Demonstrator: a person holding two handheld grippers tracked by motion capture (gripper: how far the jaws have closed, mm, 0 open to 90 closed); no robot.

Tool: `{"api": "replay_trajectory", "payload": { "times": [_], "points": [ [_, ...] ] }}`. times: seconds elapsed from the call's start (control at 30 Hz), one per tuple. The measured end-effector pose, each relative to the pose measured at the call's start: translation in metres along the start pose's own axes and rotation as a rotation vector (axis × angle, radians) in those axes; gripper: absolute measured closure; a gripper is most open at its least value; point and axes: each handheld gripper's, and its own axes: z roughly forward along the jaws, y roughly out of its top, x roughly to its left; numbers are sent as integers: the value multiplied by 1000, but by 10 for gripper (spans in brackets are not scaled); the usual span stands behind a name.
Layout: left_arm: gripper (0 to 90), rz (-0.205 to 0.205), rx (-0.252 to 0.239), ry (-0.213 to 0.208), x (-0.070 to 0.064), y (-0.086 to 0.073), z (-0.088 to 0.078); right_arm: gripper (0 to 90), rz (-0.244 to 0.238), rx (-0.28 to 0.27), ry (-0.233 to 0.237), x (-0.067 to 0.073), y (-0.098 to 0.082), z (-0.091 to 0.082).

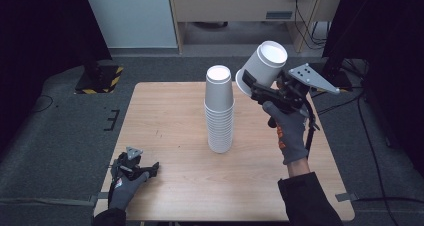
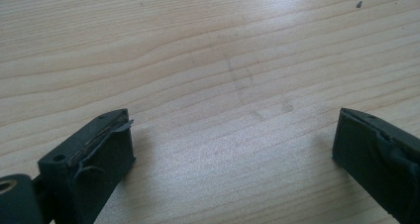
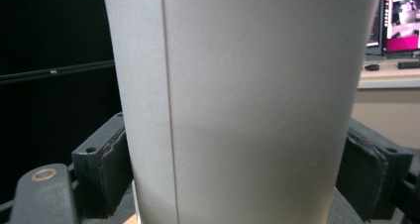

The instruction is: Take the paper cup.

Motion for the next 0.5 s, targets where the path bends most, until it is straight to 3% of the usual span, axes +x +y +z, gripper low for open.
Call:
{"api": "replay_trajectory", "payload": {
  "times": [0.5],
  "points": [
    [19, -1, -1, -1, 0, 0, 0, 146, 68, 42, -27, -24, -37, -37]
  ]
}}
